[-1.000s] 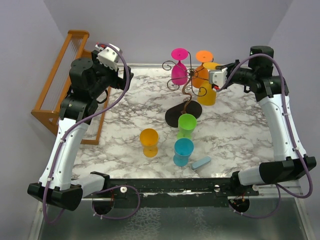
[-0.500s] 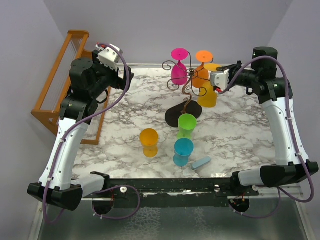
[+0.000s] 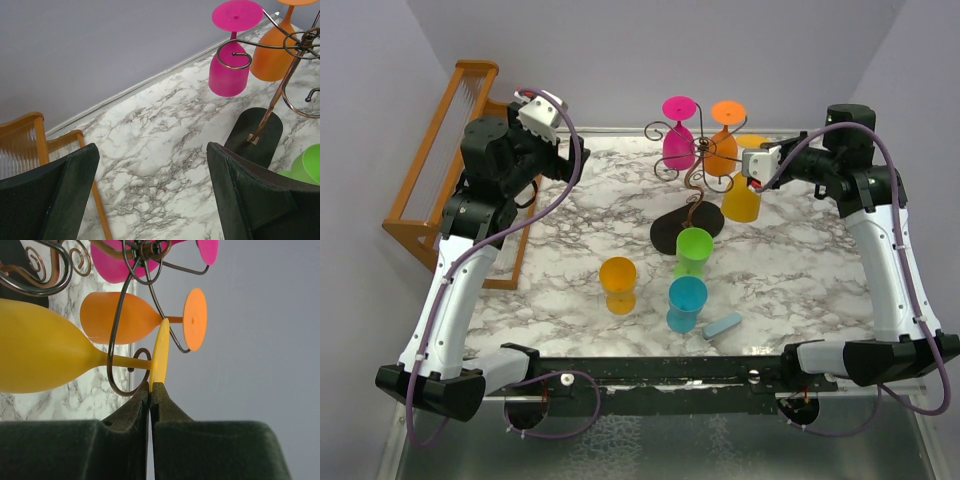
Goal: Place the wine glass upside down on the wine glass rack
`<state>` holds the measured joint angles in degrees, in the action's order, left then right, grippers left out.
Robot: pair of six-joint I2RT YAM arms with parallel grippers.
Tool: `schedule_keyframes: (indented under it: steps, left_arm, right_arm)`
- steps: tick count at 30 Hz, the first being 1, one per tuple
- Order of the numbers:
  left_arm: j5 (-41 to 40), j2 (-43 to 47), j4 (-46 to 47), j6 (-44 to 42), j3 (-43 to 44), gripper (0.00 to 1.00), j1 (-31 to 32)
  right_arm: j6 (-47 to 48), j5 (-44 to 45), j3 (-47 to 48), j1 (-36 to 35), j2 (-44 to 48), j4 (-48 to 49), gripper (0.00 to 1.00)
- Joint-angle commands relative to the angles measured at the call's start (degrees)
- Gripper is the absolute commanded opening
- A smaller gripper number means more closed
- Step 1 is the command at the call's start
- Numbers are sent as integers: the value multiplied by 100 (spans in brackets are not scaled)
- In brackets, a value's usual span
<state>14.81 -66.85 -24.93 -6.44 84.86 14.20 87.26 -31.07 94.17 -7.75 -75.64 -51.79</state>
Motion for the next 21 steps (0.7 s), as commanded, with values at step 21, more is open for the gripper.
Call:
schedule_keyframes:
  steps: [21]
  left_arm:
    - [198, 107, 196, -78, -101, 92, -40]
  right_arm:
    - [-330, 830, -409, 10, 245, 593, 5]
